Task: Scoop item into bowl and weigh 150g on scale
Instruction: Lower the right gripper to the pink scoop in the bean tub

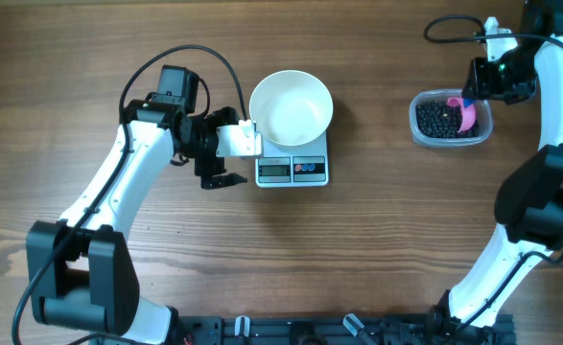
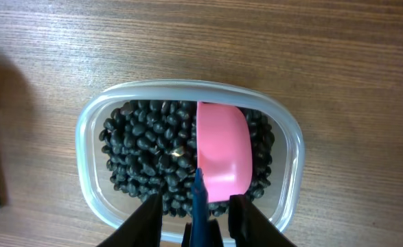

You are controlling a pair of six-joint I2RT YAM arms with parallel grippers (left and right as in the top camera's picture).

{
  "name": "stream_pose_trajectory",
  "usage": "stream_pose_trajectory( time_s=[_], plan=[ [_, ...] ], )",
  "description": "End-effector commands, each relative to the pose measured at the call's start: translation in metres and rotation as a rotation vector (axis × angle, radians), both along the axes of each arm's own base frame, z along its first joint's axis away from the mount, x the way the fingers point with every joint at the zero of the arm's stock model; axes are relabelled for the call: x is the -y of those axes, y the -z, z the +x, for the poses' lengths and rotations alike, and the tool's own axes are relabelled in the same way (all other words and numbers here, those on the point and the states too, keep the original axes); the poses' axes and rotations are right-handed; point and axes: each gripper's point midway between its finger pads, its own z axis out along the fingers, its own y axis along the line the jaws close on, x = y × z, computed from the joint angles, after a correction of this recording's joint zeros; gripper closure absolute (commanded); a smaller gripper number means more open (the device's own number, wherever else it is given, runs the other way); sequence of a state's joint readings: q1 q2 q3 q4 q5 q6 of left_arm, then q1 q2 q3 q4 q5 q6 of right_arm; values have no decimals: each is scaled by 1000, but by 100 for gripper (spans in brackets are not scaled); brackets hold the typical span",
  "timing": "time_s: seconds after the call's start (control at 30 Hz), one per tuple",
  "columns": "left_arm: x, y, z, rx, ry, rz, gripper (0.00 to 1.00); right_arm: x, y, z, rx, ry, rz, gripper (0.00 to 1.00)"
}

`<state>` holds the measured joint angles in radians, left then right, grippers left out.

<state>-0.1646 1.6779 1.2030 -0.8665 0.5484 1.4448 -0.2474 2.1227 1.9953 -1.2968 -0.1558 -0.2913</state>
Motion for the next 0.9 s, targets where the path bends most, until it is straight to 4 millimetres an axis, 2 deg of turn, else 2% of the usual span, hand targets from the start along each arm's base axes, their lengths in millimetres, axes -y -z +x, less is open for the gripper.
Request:
stream_pose_trajectory(
  time_s=[0.0,0.07,0.13,0.17,0.37,0.43,0.47,0.67,0.77,0.87],
  plan=[
    [3,4,-3,-27,-1,-19,0,-1,10,2,-14,-2,1,78],
    [3,4,-3,-27,-1,-19,0,-3,11,-4,-41,0,8,85],
    [3,4,-3,-27,-1,-19,0,-5,12,-12,-71,1,19,87],
    [3,4,-3,-27,-1,-19,0,-6,12,-12,-75,2,21,96],
    [3,4,-3,-27,-1,-19,0,-6,12,-18,-98,5,20,96],
    [3,4,-3,-27,-1,-19,0,0,13,-17,-107,97,-2,96],
    [3,4,-3,-27,-1,-19,0,-2,13,-15,-106,157,12,96],
    [3,4,-3,-27,-1,-19,0,-35,13,-13,-129,159,29,96],
    [3,4,-3,-27,-1,-19,0,-42,13,-13,-130,147,29,96],
    [3,4,-3,-27,-1,-19,0,-40,13,-13,-126,115,23,96]
  ],
)
